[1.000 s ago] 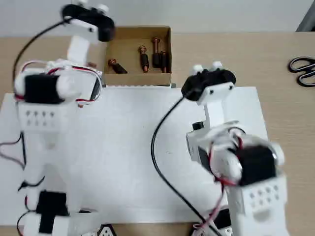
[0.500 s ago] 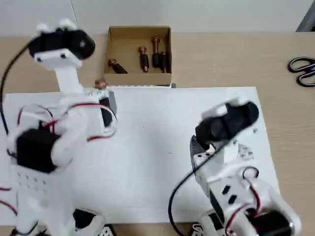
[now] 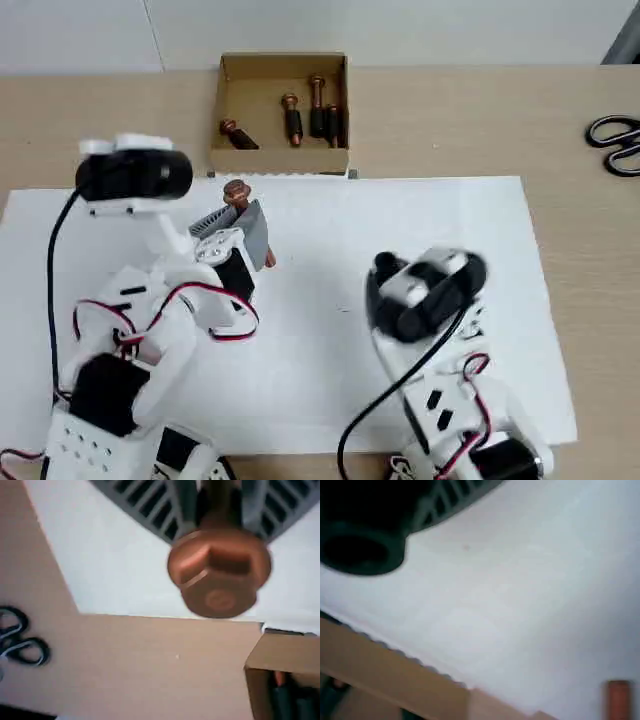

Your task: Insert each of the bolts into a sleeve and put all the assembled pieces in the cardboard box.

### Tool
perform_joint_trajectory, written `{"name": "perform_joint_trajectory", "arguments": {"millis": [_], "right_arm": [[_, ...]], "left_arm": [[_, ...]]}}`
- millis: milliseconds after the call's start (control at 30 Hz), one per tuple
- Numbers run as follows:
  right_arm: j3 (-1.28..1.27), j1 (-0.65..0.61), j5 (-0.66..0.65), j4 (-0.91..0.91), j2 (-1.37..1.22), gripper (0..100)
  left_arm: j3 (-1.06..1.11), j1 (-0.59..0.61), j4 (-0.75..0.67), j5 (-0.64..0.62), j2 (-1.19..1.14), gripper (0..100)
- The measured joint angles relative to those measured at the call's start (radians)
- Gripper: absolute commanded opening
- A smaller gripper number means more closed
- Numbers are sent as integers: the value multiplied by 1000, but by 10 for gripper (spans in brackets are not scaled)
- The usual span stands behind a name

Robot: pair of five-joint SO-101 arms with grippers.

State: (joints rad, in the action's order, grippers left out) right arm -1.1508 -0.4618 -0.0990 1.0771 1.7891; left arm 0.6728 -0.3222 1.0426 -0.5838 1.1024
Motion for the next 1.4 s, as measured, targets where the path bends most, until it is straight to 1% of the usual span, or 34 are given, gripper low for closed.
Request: {"name": "perform_joint_trajectory", "arguments": {"millis": [100,200,367,567,700,867,933,1033,1133,1400], "right_arm": [[-26,-89,-5,-3,11,2],[-32,-137,-11,-3,12,2],[-77,-180,-12,-3,14,2],[-78,-275,-12,-3,15,2],[-78,-279,-12,-3,15,2],[-78,-284,-12,-3,15,2],[-78,-284,-12,-3,15,2],[-78,-284,-12,-29,15,2],[-78,-284,-14,-55,14,2],[-81,-281,-14,-57,14,2]], "left_arm": [[71,-5,-63,-12,51,6],[81,-40,-83,-14,92,6],[84,-121,-87,-14,144,6],[91,-178,-87,-14,175,6],[91,-201,-87,-14,175,6],[91,-203,-86,-14,175,6],[91,-204,-66,-14,175,6],[115,-233,-37,-14,176,6],[141,-259,-37,-14,176,6],[183,-276,-37,-15,192,6]]}}
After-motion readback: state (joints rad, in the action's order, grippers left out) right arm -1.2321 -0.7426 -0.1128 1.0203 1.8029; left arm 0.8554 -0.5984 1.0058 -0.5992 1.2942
